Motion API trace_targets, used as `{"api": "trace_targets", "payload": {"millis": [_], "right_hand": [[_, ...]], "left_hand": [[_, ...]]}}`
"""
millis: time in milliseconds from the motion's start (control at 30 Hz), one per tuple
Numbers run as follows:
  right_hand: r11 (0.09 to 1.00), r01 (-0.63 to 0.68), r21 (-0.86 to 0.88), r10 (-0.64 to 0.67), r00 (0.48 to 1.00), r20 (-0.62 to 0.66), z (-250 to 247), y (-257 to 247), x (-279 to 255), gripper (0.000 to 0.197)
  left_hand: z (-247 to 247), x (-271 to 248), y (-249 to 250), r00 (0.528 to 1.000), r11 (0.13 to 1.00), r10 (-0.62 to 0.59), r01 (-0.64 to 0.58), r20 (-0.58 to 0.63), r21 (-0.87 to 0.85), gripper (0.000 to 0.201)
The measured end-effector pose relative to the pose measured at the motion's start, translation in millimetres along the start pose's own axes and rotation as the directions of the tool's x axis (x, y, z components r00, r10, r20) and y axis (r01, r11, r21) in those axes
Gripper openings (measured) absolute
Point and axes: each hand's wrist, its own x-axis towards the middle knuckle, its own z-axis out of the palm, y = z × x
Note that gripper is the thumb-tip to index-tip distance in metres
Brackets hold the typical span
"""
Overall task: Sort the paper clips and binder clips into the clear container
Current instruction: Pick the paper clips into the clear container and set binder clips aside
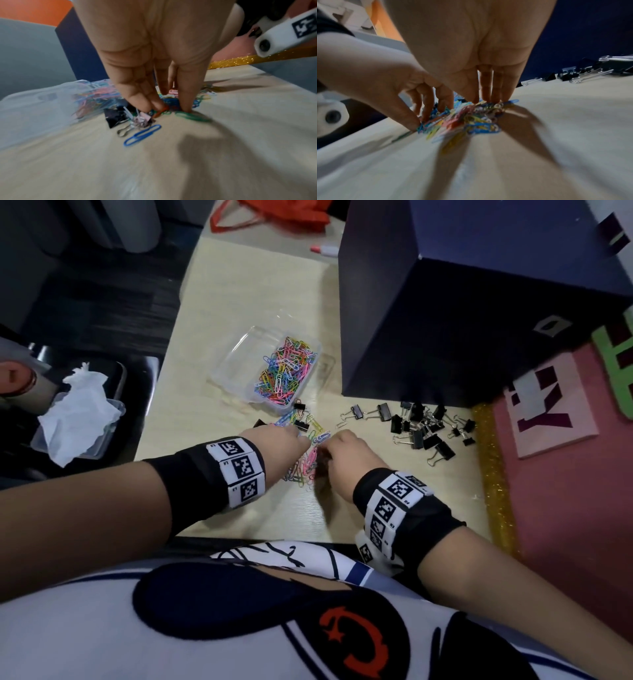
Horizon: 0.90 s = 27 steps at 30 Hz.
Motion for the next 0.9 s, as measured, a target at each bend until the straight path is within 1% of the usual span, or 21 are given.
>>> {"api": "trace_targets", "payload": {"millis": [33, 67, 133, 167, 200, 267, 300, 400, 433, 533, 567, 600, 633, 733, 767, 800, 833, 867, 900], "right_hand": [[1.0, -0.01, 0.025, 0.011, 1.0, -0.017, -2, 1, 1, 0.047], [0.997, -0.049, 0.055, 0.051, 0.998, -0.036, -4, 3, 1, 0.046], [0.984, -0.161, 0.081, 0.165, 0.985, -0.054, -8, 8, 2, 0.045], [0.972, -0.222, 0.075, 0.225, 0.974, -0.035, -11, 10, 3, 0.048], [0.959, -0.278, 0.054, 0.278, 0.961, 0.009, -12, 11, 3, 0.049], [0.952, -0.304, -0.014, 0.305, 0.949, 0.081, -10, 8, 3, 0.044], [0.956, -0.294, -0.016, 0.294, 0.952, 0.088, -8, 7, 3, 0.041], [0.963, -0.249, 0.107, 0.245, 0.968, 0.051, 1, -3, 3, 0.042], [0.97, -0.214, 0.116, 0.211, 0.977, 0.034, 5, -7, 3, 0.049], [0.996, -0.074, 0.041, 0.074, 0.997, 0.0, 14, -16, 3, 0.084], [0.999, -0.032, 0.02, 0.032, 0.999, -0.006, 15, -19, 3, 0.089], [1.0, 0.001, -0.006, -0.001, 1.0, 0.001, 17, -20, 4, 0.088], [0.999, 0.027, -0.032, -0.027, 1.0, 0.007, 18, -21, 4, 0.083], [0.993, 0.086, -0.08, -0.088, 0.996, -0.01, 19, -21, 5, 0.056], [0.993, 0.096, -0.075, -0.098, 0.995, -0.013, 18, -19, 5, 0.052], [0.994, 0.089, -0.057, -0.09, 0.996, -0.015, 15, -16, 5, 0.053], [0.998, 0.059, -0.027, -0.059, 0.998, -0.017, 11, -14, 5, 0.059], [1.0, 0.01, 0.004, -0.01, 1.0, -0.015, 7, -11, 5, 0.069], [0.999, -0.048, 0.023, 0.048, 0.999, -0.001, 3, -9, 5, 0.082]], "left_hand": [[2, 1, -3, 1.0, 1.0, 0.002, -0.003, -0.03, -0.02, 0.045], [2, 1, -5, 0.998, 0.999, -0.002, -0.001, -0.058, -0.052, 0.044], [2, -1, -12, 0.996, 0.994, -0.036, 0.028, -0.079, -0.101, 0.04], [1, -2, -15, 0.995, 0.994, -0.061, 0.052, -0.081, -0.099, 0.037], [1, -4, -18, 0.993, 0.993, -0.087, 0.08, -0.079, -0.083, 0.033], [2, -7, -21, 0.991, 0.993, -0.117, 0.114, -0.059, -0.038, 0.023], [4, -7, -21, 0.992, 0.993, -0.118, 0.117, -0.042, -0.029, 0.019], [7, -4, -20, 0.995, 0.992, -0.097, 0.094, -0.034, -0.079, 0.016], [8, -4, -19, 0.995, 0.991, -0.089, 0.084, -0.049, -0.107, 0.019], [10, -3, -18, 0.994, 0.989, -0.071, 0.059, -0.085, -0.136, 0.03], [12, -3, -18, 0.993, 0.989, -0.075, 0.063, -0.09, -0.132, 0.034], [13, -3, -18, 0.991, 0.989, -0.087, 0.074, -0.097, -0.131, 0.037], [14, -3, -19, 0.989, 0.987, -0.104, 0.091, -0.103, -0.129, 0.038], [14, -6, -20, 0.987, 0.985, -0.124, 0.109, -0.107, -0.137, 0.036], [14, -7, -20, 0.989, 0.985, -0.115, 0.101, -0.095, -0.138, 0.042], [14, -8, -19, 0.992, 0.988, -0.096, 0.086, -0.079, -0.126, 0.052], [13, -9, -18, 0.995, 0.991, -0.082, 0.075, -0.059, -0.108, 0.063], [12, -10, -16, 0.996, 0.993, -0.074, 0.07, -0.043, -0.097, 0.07], [12, -9, -15, 0.997, 0.992, -0.077, 0.074, -0.025, -0.1, 0.073]]}}
